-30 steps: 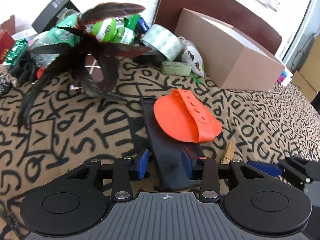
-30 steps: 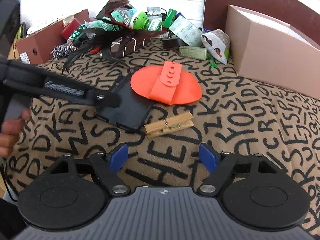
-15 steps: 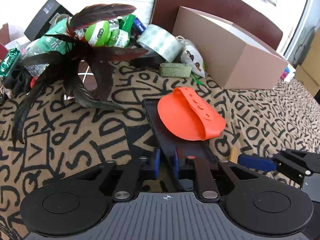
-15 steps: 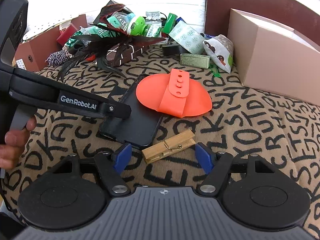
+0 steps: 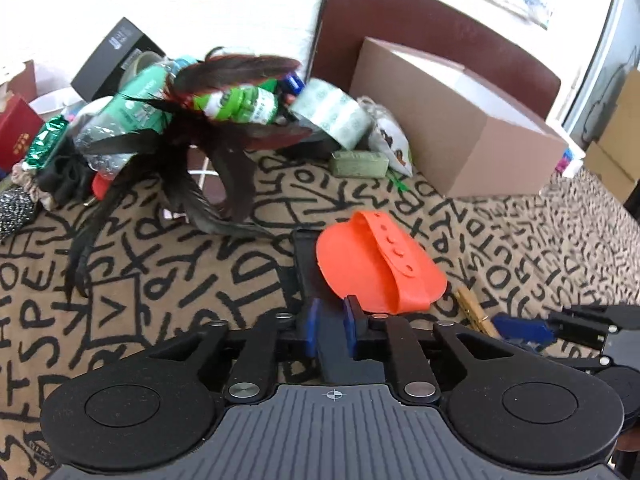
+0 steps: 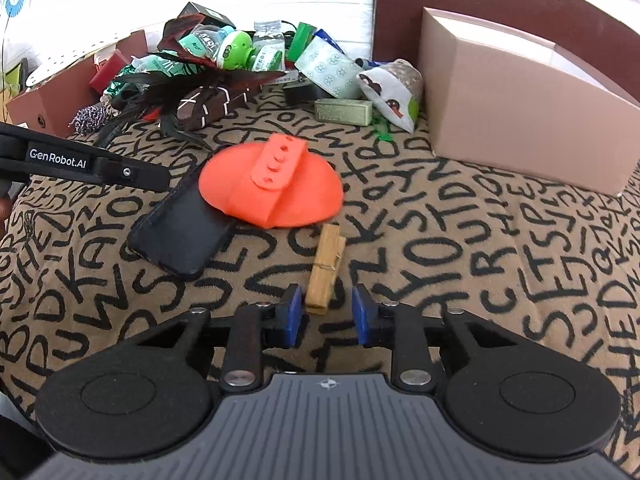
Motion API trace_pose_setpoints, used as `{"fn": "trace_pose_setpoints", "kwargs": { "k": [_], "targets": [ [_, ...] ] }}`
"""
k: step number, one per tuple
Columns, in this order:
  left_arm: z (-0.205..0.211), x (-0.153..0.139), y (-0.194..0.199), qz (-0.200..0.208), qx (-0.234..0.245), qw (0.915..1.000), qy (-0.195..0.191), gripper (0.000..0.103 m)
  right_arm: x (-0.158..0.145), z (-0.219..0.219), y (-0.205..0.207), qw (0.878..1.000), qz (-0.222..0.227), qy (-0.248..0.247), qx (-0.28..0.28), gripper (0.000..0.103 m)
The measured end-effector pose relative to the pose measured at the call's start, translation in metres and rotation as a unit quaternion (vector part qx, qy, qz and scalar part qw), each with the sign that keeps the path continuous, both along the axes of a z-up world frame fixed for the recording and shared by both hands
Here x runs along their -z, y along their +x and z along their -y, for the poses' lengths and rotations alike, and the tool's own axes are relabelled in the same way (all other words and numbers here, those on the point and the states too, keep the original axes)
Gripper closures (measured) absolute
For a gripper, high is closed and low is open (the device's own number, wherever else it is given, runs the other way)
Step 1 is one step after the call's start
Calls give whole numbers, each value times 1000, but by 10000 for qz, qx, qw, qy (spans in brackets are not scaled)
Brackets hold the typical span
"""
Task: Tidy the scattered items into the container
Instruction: 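Lift the phone case and clothespin and carry them toward the box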
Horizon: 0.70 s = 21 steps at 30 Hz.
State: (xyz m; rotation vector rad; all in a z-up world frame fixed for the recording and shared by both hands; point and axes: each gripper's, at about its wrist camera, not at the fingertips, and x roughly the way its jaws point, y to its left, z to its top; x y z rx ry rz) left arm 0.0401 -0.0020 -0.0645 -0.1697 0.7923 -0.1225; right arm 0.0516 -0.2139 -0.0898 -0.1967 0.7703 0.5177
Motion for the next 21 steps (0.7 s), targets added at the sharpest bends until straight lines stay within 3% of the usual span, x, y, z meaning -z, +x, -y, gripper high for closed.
{"fn": "trace_pose_setpoints", "kwargs": {
  "k": [2, 4, 8, 9, 10, 11, 15, 18, 19, 20, 21],
  "targets": [
    [2, 6, 2, -95, -48, 9999, 50, 70, 1, -4, 2, 10000, 55, -29, -24, 72],
    [0, 11, 2, -171, -170, 9996, 110, 55, 1, -7, 3, 10000, 76, -40, -23, 72],
    [-4, 16, 2, -229, -233, 9994, 88, 54, 1, -6, 6, 10000, 57, 1, -22, 72],
    [-3, 16, 3, -233, -207, 9994, 129, 57, 1, -6, 6, 10000, 53, 10, -15, 72],
    [0, 16, 5, -244, -164, 9994, 197, 88, 1, -6, 6, 10000, 51, 20, -9, 72],
    [2, 16, 7, -261, -104, 9993, 251, 96, 1, -6, 7, 10000, 55, 28, -2, 72],
    [10, 16, 11, -270, -15, 9992, 310, 97, 3, -7, 7, 10000, 60, 56, 16, 71],
    [14, 20, 15, -248, -4, 9994, 224, 65, 4, -7, 9, 9999, 64, 92, 6, 71],
    [15, 21, 17, -256, 22, 9995, 190, 64, 5, -7, 10, 9999, 63, 118, 13, 71],
    [17, 20, 18, -250, 29, 9994, 236, 71, 5, -8, 11, 9999, 62, 149, 24, 73],
    [18, 19, 19, -267, 36, 9992, 279, 92, 6, -7, 12, 9998, 61, 177, 24, 80]
  ]
}}
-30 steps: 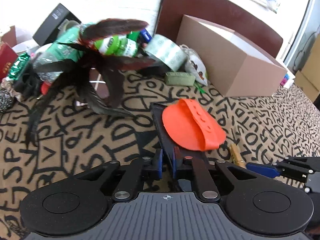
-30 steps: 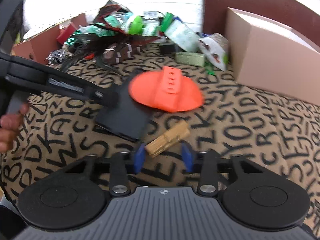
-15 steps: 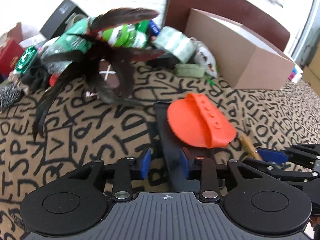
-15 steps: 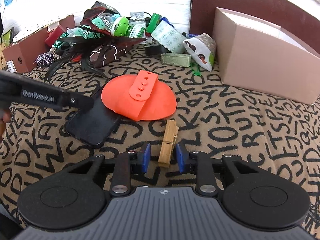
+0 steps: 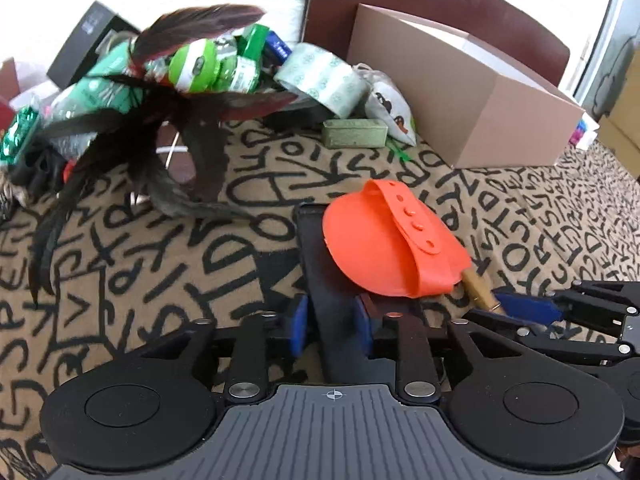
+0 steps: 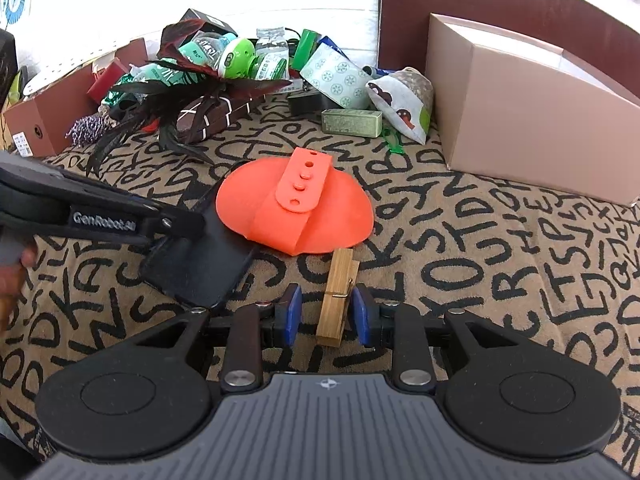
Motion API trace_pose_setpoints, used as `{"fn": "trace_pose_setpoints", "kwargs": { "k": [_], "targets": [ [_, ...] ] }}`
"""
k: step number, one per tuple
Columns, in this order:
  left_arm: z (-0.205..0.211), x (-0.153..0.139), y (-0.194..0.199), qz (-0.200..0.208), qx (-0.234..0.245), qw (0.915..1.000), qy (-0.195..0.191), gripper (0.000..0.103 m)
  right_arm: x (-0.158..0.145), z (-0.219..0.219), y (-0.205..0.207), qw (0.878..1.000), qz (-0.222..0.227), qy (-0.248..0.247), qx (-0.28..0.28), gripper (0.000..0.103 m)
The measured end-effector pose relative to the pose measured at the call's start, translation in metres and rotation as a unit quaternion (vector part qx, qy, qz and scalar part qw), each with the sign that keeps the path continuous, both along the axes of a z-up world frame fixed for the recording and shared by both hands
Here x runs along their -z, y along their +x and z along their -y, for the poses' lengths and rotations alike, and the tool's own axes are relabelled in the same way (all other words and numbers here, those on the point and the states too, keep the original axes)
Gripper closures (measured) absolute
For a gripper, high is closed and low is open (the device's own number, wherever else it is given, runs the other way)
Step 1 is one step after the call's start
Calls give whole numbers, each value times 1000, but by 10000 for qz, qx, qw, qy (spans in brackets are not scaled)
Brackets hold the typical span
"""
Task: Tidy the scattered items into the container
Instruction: 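Lift the phone case and clothespin and carry them toward the box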
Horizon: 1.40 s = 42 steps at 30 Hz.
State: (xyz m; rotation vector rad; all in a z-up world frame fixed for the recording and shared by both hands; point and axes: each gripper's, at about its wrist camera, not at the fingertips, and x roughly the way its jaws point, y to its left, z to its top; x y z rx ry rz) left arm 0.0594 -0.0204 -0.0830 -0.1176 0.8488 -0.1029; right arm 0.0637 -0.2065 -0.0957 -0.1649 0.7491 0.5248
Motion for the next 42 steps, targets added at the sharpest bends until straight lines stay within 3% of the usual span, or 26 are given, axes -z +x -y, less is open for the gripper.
{"fn": "trace_pose_setpoints", "kwargs": {
  "k": [1, 3, 6, 21, 31, 42],
  "targets": [
    [-1, -2, 1, -41, 12, 10000, -69, 97, 0, 0, 1, 10000, -7, 37, 4, 87],
    [-4, -9, 1, -54, -14, 9998, -211, 102, -2, 1, 1, 9999, -39, 100, 58, 89],
    [-5, -27, -4, 210, -22, 9997, -91, 103, -9, 7, -4, 9998, 13, 177, 67, 89],
    [0, -80, -13, 880, 68, 9961, 46, 101, -39, 22, -9, 9981, 428, 398, 182, 89],
    [5, -81, -13, 870, 172, 9960, 68, 101, -49, 22, -14, 9973, 596, 407, 159, 89],
    [17, -129, 2, 1390, 445, 9893, 57, 101, -73, 32, -10, 9938, 1003, 402, 262, 89]
  ]
}}
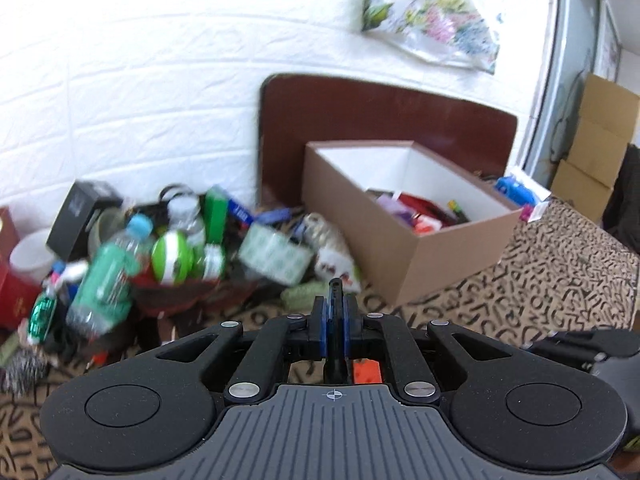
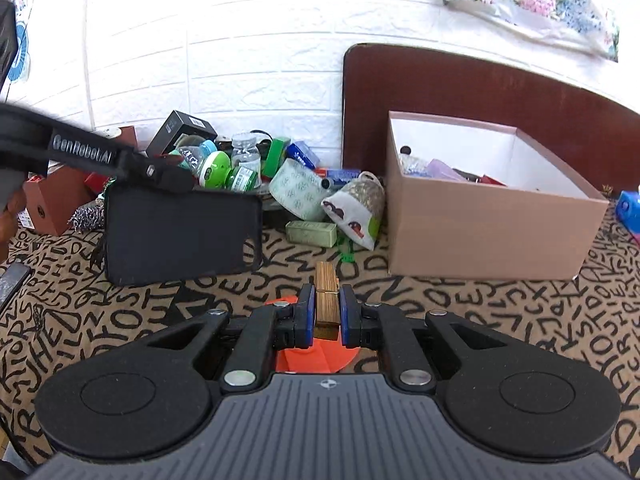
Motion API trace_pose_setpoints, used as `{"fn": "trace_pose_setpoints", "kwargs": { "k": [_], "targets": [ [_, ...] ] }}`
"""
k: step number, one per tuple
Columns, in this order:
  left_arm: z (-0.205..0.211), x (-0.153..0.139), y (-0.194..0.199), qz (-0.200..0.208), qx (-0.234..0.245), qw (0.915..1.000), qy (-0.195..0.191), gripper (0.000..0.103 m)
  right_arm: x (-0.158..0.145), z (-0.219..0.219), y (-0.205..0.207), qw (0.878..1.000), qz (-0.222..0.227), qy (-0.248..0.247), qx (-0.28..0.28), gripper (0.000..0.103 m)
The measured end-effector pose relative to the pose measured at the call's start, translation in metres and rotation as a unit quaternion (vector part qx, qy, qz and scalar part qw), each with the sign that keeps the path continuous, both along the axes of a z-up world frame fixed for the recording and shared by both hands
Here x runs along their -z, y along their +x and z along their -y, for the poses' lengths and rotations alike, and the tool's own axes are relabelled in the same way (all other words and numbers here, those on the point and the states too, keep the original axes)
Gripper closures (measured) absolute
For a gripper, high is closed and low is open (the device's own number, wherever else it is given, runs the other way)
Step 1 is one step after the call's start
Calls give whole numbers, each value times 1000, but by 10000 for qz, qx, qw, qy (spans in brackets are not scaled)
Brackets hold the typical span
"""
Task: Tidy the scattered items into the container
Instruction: 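Lift the phone case and clothespin and carry them toward the box, then lower the phone case and clothespin into the box and open both tools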
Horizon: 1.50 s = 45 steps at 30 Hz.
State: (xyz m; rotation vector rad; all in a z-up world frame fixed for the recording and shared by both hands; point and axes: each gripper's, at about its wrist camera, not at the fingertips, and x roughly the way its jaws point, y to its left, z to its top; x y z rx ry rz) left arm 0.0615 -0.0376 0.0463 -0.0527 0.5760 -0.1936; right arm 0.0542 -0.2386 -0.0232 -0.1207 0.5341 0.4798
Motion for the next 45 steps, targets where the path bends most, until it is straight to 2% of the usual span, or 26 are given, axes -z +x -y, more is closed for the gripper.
{"fn": "trace_pose_setpoints", "kwargs": {
  "k": [5, 10, 14, 18, 22, 27, 32, 36, 38, 39, 40, 41, 42, 43, 45],
  "targets": [
    [17, -29, 22, 222, 167, 9996, -14, 101, -4, -2, 7, 9999, 100, -98, -89, 89],
    [41, -54, 49, 410, 350, 9985, -35, 101, -23, 1, 24, 9988, 442, -230, -32, 89],
    [63, -65, 77, 491, 449, 9978, 32, 101, -42, 8, 45, 9963, 763, -368, 120, 89],
    [81, -72, 115, 467, 533, 9975, -10, 101, -57, 24, 82, 9941, 887, -498, 369, 89],
    [101, -67, 165, 294, 538, 9981, 24, 101, -62, 40, 136, 9934, 710, -701, 568, 89],
    [121, -47, 232, 55, 436, 9990, 45, 101, -50, 53, 207, 9900, 440, -1103, 768, 89],
    [139, -33, 288, 31, 442, 9990, 89, 101, -36, 67, 272, 9909, 47, -1052, 844, 89],
    [147, -19, 323, 42, 375, 9992, 137, 100, -25, 71, 314, 9900, -32, -1098, 881, 89],
    [148, -10, 337, -36, 412, 9990, 140, 75, -20, 73, 333, 9901, -27, -1088, 880, 88],
    [146, -7, 339, -70, 432, 9990, 97, 59, -17, 72, 340, 9901, -80, -1100, 870, 70],
    [143, -5, 338, -90, 460, 9989, 19, 29, -14, 72, 346, 9893, -156, -1134, 901, 56],
    [139, -4, 334, -46, 507, 9986, -108, 16, -12, 71, 347, 9883, -118, -1190, 941, 37],
    [134, -4, 328, 67, 514, 9984, -214, 1, -13, 70, 345, 9877, -29, -1260, 922, 35],
    [130, -5, 320, 199, 487, 9983, -260, 0, -14, 69, 341, 9878, 102, -1305, 848, 34],
    [128, -7, 308, 284, 557, 9979, -164, 0, -17, 71, 330, 9878, 252, -1353, 735, 16]
  ]
}}
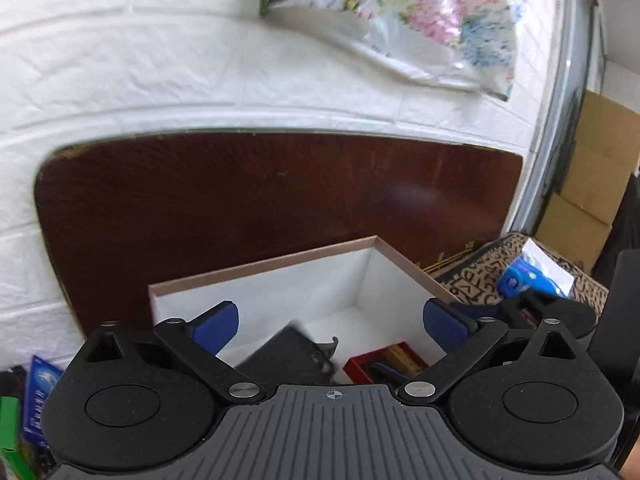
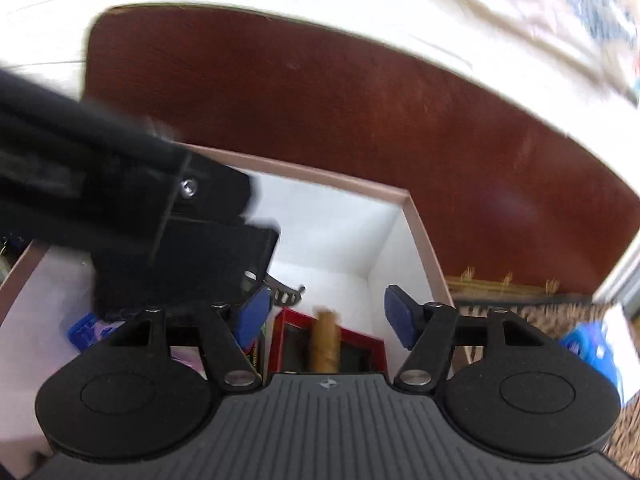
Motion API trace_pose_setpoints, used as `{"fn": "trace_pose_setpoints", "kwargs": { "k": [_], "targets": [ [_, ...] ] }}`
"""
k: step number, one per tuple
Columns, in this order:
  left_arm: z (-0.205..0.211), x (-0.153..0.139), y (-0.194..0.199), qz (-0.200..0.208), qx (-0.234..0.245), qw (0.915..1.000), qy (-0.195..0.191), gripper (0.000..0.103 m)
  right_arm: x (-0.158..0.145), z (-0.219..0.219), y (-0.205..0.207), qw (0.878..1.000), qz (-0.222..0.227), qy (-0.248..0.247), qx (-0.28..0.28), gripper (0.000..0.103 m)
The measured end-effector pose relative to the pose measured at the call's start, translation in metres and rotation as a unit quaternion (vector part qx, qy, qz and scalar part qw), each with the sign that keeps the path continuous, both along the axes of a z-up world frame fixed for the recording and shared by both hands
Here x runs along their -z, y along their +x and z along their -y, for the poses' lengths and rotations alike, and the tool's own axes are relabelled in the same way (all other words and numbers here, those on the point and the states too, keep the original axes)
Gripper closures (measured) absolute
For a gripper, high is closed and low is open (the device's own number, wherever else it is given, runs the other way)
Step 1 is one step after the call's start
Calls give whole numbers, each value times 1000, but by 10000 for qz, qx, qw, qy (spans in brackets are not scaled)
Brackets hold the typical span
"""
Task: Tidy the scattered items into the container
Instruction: 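Lower the phone case and clothespin into the box and open both tools, then withdraw both tools from the box toward the orange silicone pad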
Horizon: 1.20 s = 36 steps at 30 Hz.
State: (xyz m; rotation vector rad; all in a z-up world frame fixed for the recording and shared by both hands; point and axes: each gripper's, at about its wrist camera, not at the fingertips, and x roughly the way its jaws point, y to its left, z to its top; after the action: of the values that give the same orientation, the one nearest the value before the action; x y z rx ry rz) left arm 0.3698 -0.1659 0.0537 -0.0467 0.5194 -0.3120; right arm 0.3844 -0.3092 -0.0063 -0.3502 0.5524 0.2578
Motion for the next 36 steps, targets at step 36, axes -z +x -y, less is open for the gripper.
{"fn": "trace_pose_setpoints", "kwargs": {
  "k": [36],
  "targets": [
    [-64, -1, -257, -55, -372, 9979, 519, 0, -37, -62, -244, 9943, 378, 535, -846, 0]
  ]
}}
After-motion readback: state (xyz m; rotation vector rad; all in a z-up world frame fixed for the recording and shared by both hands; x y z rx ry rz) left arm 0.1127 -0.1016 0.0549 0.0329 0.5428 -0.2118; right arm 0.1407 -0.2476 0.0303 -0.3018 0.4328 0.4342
